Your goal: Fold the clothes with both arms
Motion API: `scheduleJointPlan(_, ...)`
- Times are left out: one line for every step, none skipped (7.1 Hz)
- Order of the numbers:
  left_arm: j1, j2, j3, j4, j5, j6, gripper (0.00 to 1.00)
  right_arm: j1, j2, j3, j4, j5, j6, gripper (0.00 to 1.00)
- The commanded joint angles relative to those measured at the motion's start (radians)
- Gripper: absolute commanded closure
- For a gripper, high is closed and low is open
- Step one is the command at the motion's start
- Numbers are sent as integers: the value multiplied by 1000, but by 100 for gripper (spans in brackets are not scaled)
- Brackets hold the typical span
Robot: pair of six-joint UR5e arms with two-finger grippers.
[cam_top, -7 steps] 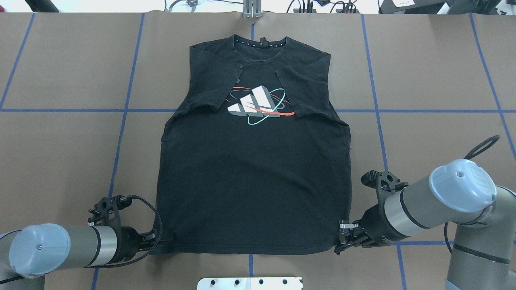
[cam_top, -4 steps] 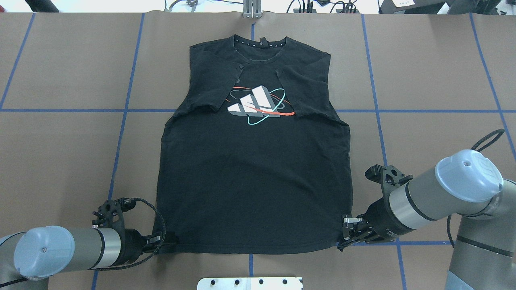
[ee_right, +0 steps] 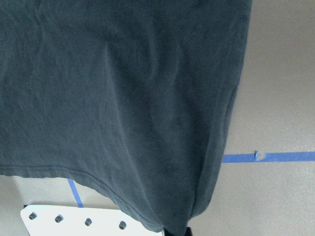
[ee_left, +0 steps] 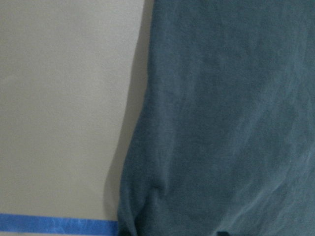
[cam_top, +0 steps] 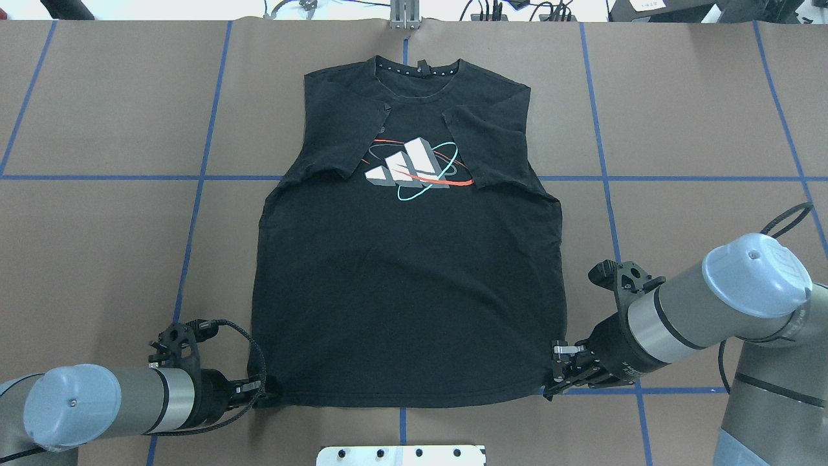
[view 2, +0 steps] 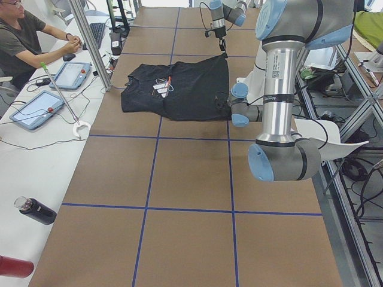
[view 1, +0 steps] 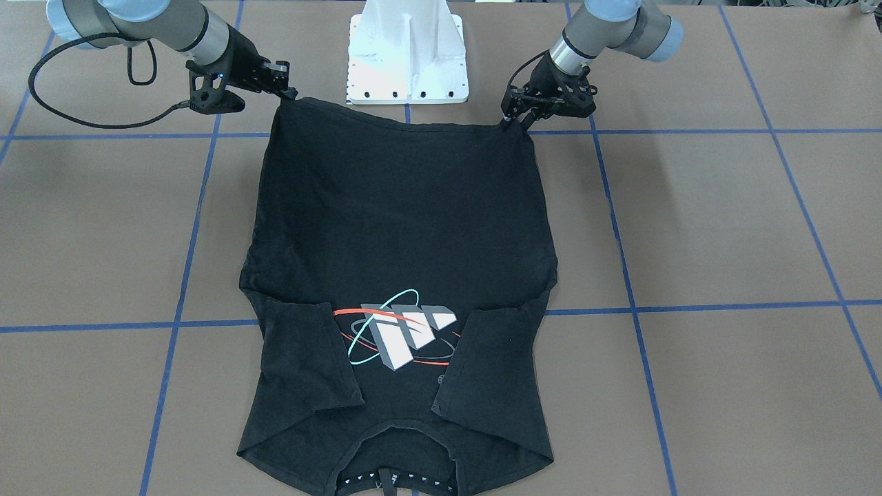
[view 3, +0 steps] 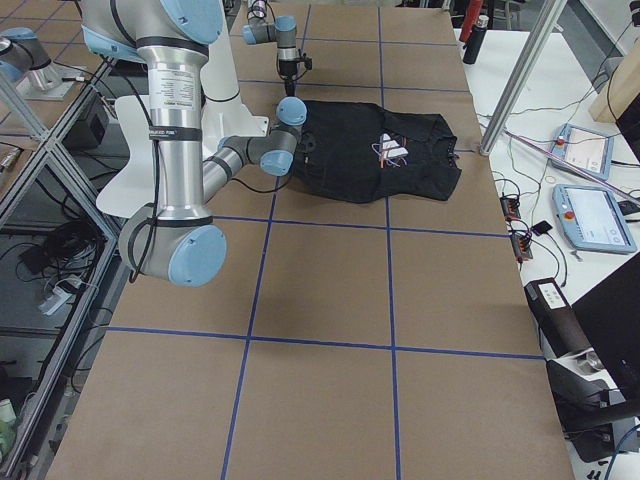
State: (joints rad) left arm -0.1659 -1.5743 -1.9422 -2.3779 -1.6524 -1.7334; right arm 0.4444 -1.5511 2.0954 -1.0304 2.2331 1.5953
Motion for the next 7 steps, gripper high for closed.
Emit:
scheduleJointPlan(-3,10,-1,2,0,0,42,0,0,-3,0,0,0,100)
scheduleJointPlan(-7,13,-1,2,0,2,40,0,0,-3,1,0,0,100)
scheduleJointPlan(-10,14,-1,2,0,2,39,0,0,-3,0,0,0,100)
scheduleJointPlan(-12,22,-14,18,0,2,39,0,0,-3,0,0,0,100)
scheduleJointPlan(-14,23,-20,22,-1,2,39,2,0,-3,0,0,0,100)
scheduleJointPlan(-14,23,-20,23,-1,2,40,2,0,-3,0,0,-2,100)
scheduleJointPlan(-14,23,-20,23,-1,2,41,4,0,-5,0,0,-2,100)
